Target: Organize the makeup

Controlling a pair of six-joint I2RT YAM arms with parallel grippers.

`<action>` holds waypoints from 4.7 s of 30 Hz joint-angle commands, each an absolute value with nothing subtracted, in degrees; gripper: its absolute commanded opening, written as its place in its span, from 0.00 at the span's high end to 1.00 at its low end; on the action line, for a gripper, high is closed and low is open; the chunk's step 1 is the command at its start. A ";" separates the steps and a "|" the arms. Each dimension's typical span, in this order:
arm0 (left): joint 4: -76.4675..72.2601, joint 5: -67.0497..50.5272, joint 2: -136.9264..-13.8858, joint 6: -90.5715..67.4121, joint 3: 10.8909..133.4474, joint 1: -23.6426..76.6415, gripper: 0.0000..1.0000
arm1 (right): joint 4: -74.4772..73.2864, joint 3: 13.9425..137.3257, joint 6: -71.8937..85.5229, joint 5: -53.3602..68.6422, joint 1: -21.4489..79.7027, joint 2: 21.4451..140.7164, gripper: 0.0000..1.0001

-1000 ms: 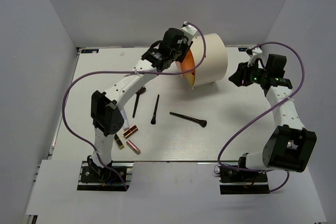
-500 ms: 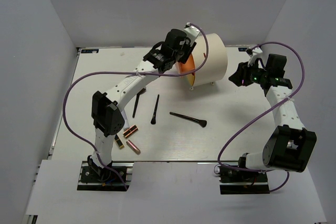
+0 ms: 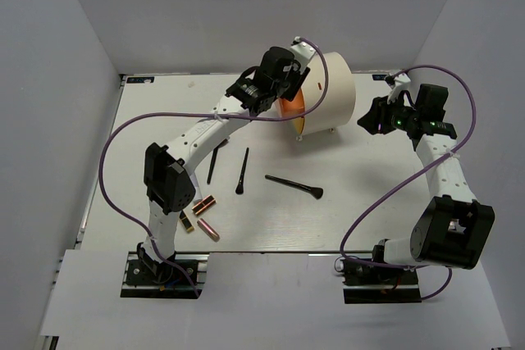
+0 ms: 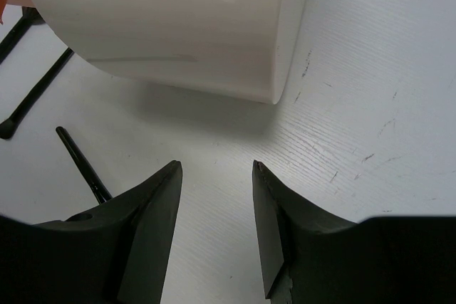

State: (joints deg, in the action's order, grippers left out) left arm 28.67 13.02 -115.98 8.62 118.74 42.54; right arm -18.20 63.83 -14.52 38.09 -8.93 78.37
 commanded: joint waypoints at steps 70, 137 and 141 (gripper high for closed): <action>51.16 35.42 -51.06 -61.52 53.10 40.70 0.26 | -33.93 88.50 -47.99 66.27 6.85 91.65 1.00; 29.97 13.88 -74.63 -40.79 46.84 16.16 0.66 | -27.43 84.29 -39.82 53.88 16.44 86.05 0.72; 31.90 13.72 -72.07 -37.80 50.09 16.17 0.80 | -26.19 83.06 -38.06 53.44 15.73 85.08 0.72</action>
